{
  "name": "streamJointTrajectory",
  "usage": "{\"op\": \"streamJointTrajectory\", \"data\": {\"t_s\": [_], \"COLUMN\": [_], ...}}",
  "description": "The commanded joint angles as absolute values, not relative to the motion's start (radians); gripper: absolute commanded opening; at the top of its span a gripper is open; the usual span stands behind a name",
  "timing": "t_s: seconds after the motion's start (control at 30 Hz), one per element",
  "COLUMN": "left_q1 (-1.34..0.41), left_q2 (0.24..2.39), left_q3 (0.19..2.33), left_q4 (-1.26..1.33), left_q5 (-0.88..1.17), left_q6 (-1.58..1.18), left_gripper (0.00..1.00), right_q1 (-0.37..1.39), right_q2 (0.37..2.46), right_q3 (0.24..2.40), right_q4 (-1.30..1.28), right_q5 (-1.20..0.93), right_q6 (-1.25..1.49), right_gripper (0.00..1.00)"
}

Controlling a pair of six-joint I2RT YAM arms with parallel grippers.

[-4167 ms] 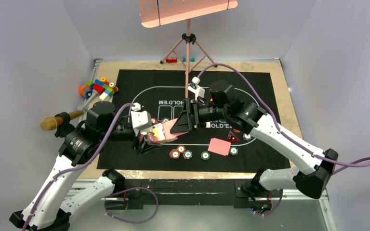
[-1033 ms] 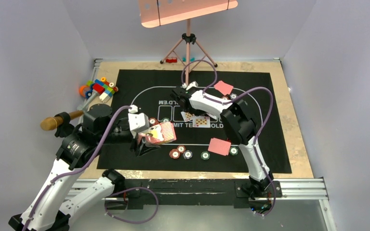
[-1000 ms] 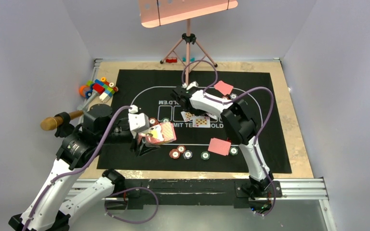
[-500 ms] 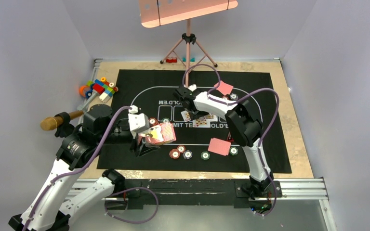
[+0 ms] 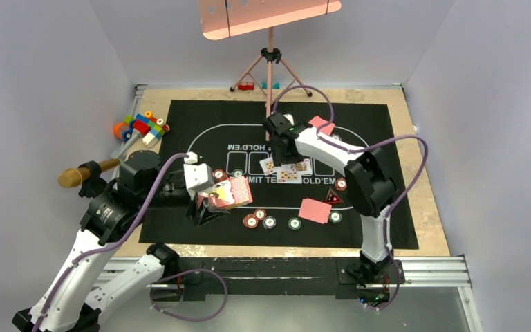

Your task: Distribute texas hold em gaming equipment

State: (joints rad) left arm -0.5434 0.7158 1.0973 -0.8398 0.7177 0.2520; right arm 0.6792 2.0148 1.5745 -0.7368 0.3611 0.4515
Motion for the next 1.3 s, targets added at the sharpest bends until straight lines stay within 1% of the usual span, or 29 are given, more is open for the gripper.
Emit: {"op": "streamJointTrajectory", "data": {"t_s": [0.0,0.07,0.13,0.17,0.23,0.3,0.47,0.6,0.73,0.87,1.03,1.27], "left_q1": [-0.535,-0.535,-0.535,-0.535,-0.535,-0.536,-0.536,-0.537,-0.535,-0.536,-0.536,-0.535], "left_q2": [0.703,0.701,0.698,0.696,0.692,0.689,0.687,0.695,0.713,0.726,0.735,0.742], "left_q3": [1.09,1.086,1.083,1.078,1.068,1.054,1.026,1.015,1.018,1.026,1.02,1.005], "left_q4": [-0.807,-0.808,-0.806,-0.803,-0.798,-0.784,-0.764,-0.728,-0.691,-0.678,-0.686,-0.637], "left_q5": [0.731,0.73,0.731,0.732,0.733,0.73,0.719,0.696,0.685,0.675,0.71,0.667], "left_q6": [0.247,0.248,0.25,0.251,0.249,0.245,0.239,0.226,0.218,0.215,0.225,0.217], "left_gripper": [0.0,0.0,0.0,0.0,0.0,0.0,0.0,0.0,0.0,0.0,0.0,0.0], "right_q1": [0.629,0.616,0.61,0.609,0.609,0.61,0.629,0.677,0.738,0.772,0.786,0.792], "right_q2": [1.834,1.713,1.604,1.554,1.479,1.413,1.237,1.191,1.204,1.221,1.232,1.227], "right_q3": [1.496,1.45,1.428,1.427,1.427,1.405,1.229,1.22,1.257,1.255,1.258,1.246], "right_q4": [-0.644,-0.603,-0.578,-0.572,-0.566,-0.537,-0.273,-0.263,-0.315,-0.295,-0.281,-0.276], "right_q5": [0.132,0.02,-0.105,-0.161,-0.285,-0.427,-0.632,-0.645,-0.625,-0.618,-0.646,-0.627], "right_q6": [0.503,0.521,0.545,0.556,0.588,0.631,0.828,0.852,0.838,0.847,0.817,0.843], "right_gripper": [0.54,0.55,0.6,0.64,0.76,0.83,0.89,0.92,0.93,0.95,0.96,0.98]}}
